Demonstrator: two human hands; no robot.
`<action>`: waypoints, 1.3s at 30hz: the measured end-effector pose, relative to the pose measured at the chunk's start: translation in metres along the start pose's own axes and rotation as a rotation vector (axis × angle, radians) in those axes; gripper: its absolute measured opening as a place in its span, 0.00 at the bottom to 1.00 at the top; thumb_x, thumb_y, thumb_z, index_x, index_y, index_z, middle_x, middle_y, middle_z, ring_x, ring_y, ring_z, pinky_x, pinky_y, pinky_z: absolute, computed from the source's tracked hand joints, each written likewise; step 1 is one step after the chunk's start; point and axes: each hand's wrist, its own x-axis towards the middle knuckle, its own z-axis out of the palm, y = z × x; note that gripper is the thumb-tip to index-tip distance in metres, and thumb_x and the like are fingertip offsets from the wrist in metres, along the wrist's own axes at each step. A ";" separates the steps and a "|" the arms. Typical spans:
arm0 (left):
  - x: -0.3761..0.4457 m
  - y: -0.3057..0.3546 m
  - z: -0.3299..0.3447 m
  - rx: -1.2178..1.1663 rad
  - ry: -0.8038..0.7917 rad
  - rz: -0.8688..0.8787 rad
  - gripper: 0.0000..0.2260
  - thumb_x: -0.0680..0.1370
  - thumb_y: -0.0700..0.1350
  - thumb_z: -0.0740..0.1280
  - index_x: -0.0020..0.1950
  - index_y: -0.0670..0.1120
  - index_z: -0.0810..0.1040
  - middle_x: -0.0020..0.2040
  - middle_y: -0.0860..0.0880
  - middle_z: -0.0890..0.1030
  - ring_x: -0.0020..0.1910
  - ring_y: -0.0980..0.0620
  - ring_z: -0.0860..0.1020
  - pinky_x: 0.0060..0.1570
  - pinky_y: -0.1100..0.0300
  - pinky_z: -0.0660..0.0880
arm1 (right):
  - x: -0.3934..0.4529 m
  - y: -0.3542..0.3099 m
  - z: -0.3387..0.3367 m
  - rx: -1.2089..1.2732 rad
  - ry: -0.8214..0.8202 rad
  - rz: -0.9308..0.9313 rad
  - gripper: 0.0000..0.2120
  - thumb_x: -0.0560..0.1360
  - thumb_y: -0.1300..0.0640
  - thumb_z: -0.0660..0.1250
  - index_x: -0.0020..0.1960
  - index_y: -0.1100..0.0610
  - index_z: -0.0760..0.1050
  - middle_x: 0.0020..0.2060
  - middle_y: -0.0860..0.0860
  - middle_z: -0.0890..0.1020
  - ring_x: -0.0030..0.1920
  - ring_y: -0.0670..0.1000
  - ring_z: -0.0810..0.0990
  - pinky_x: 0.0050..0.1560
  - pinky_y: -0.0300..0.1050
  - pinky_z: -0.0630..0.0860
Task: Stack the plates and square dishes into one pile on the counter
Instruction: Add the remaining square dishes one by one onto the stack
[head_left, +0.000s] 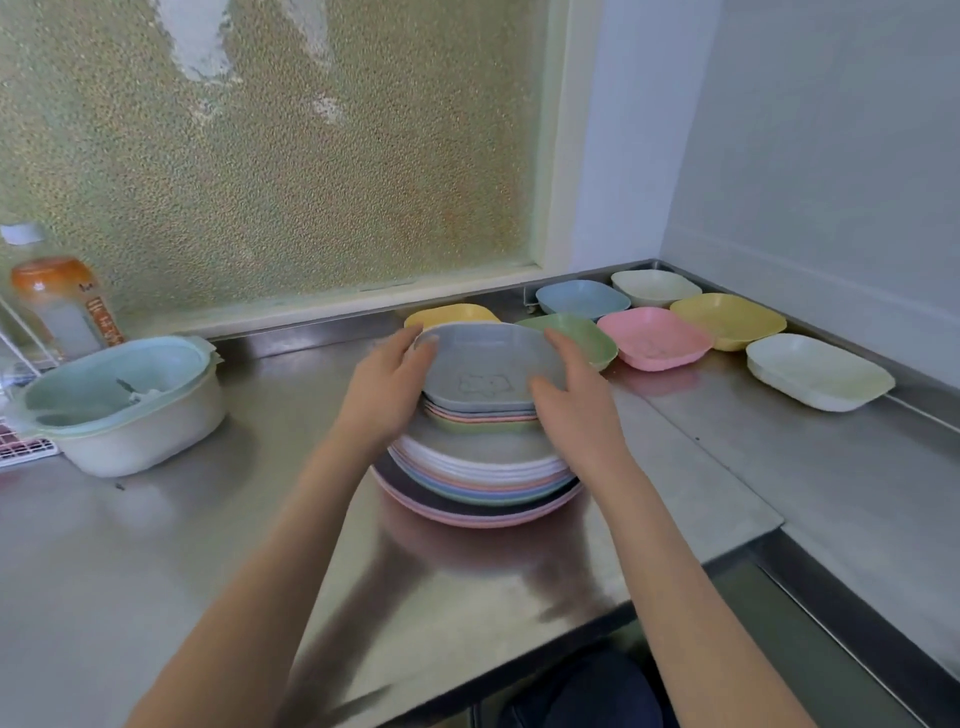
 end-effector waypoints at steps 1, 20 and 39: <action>0.002 0.000 0.001 -0.004 -0.003 0.004 0.20 0.74 0.53 0.59 0.64 0.50 0.75 0.61 0.51 0.79 0.62 0.50 0.74 0.62 0.55 0.69 | -0.001 0.002 0.001 -0.049 -0.009 0.004 0.27 0.73 0.60 0.59 0.71 0.49 0.64 0.64 0.52 0.74 0.64 0.53 0.71 0.63 0.48 0.69; 0.039 -0.012 0.002 -0.433 -0.120 -0.073 0.12 0.76 0.40 0.64 0.50 0.54 0.84 0.51 0.53 0.84 0.54 0.54 0.80 0.56 0.60 0.73 | 0.101 0.114 -0.018 -0.651 -0.075 -0.010 0.07 0.74 0.57 0.62 0.46 0.49 0.77 0.53 0.56 0.81 0.57 0.58 0.76 0.55 0.50 0.71; 0.041 -0.011 0.004 -0.476 -0.105 -0.044 0.17 0.76 0.36 0.62 0.39 0.56 0.84 0.39 0.60 0.84 0.41 0.64 0.80 0.39 0.74 0.73 | -0.019 -0.033 -0.008 -0.224 0.165 -0.406 0.10 0.68 0.62 0.69 0.46 0.52 0.85 0.40 0.41 0.84 0.45 0.43 0.80 0.54 0.34 0.72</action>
